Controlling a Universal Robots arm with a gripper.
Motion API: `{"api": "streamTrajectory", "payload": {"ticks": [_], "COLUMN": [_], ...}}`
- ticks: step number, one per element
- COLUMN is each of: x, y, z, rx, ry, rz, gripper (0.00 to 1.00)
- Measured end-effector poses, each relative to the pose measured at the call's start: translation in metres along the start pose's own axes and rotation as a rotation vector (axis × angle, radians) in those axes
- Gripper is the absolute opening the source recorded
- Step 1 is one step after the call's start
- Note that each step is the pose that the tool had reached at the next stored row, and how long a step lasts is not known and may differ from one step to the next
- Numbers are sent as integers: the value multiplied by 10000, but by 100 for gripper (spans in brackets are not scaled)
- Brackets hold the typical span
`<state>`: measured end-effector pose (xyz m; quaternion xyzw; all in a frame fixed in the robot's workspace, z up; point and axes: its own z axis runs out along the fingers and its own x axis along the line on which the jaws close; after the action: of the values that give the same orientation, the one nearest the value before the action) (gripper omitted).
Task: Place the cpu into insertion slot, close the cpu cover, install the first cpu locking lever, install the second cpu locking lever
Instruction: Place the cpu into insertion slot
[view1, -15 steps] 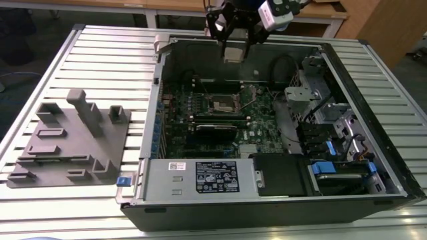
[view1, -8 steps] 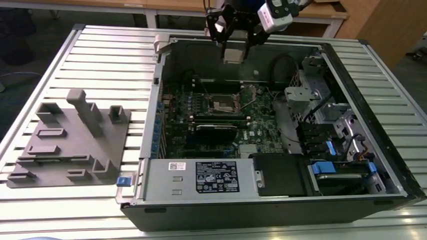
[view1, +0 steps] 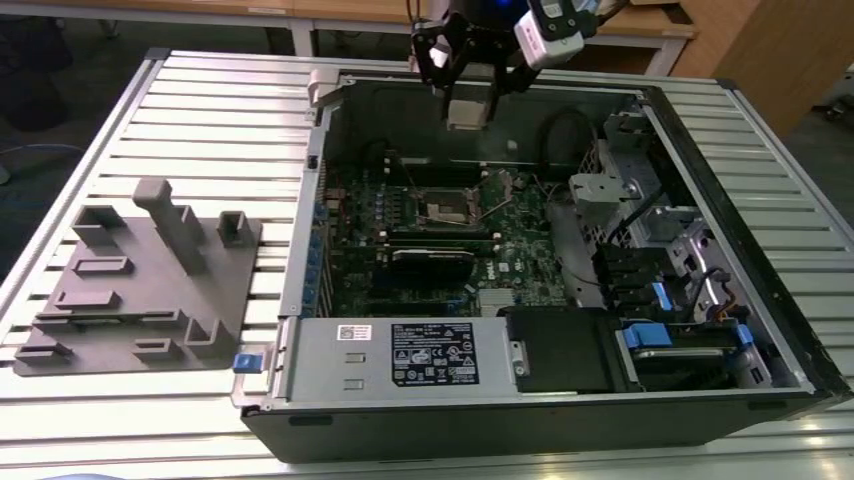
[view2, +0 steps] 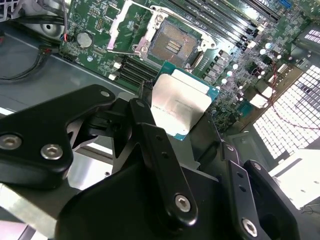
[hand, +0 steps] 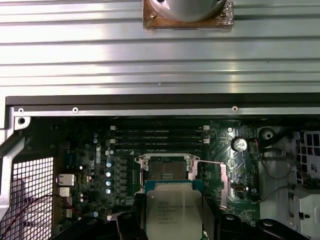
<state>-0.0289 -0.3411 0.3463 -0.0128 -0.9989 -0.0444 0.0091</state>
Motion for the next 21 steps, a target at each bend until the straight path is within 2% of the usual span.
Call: {"api": "streamTrajectory", "payload": {"ticks": [4, 17, 21], "x": [0, -2, -2], "y": [0, -10, -11], "z": [6, 112, 120], "rx": [-7, -4, -1], "ry": [-1, 0, 1], "rz": [0, 0, 0], "gripper": [54, 54, 54]}}
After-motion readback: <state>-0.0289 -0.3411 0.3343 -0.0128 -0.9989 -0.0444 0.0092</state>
